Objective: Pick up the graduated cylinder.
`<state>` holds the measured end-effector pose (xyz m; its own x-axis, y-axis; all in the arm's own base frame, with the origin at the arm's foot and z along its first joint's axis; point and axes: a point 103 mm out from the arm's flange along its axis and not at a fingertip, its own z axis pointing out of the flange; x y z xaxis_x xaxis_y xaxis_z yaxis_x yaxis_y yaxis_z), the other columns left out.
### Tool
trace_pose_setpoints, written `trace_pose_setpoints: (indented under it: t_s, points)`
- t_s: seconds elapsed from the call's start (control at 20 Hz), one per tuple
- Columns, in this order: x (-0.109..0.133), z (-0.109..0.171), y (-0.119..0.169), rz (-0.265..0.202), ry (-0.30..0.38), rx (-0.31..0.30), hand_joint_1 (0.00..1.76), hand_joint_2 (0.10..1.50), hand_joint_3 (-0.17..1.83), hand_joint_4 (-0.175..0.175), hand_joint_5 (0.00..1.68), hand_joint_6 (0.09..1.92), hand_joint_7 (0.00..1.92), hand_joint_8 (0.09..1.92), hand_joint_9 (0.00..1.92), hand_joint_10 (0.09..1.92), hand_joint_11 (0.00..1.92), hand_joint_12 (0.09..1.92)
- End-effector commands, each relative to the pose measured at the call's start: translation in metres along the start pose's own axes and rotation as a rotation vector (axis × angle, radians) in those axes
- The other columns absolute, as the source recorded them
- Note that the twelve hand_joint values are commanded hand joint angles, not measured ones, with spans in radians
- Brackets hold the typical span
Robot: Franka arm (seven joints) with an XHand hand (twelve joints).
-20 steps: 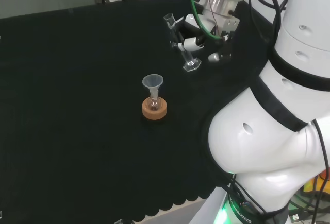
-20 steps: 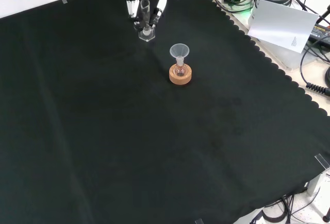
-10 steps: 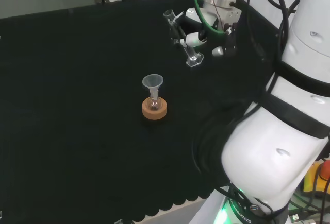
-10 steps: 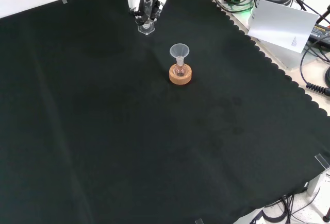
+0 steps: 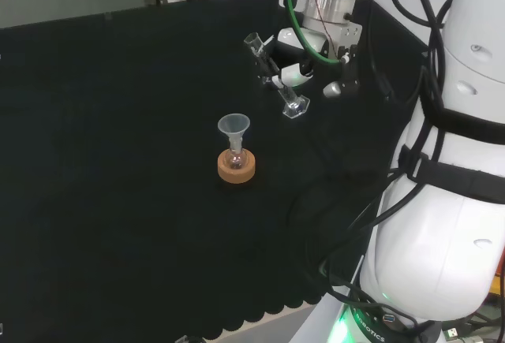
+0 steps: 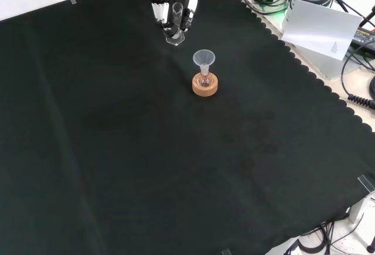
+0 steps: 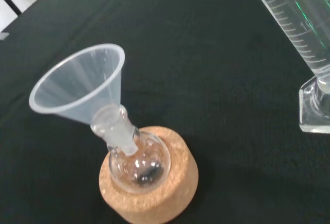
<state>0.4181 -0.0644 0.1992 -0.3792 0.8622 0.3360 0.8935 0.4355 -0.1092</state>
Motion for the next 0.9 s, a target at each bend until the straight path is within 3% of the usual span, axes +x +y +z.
trace_pose_setpoints:
  t_s: [0.05, 0.9]
  points:
    - [-0.042, 0.011, -0.074, 0.125, -0.004, 0.14, 1.13, 1.15, -0.01, -0.149, 0.92, 1.1, 1.26, 0.36, 1.42, 0.1, 1.29, 0.72]
    - [-0.03, 0.01, -0.1, 0.112, -0.074, 0.221, 1.14, 1.15, -0.01, -0.15, 0.93, 1.1, 1.27, 0.34, 1.43, 0.09, 1.29, 0.72]
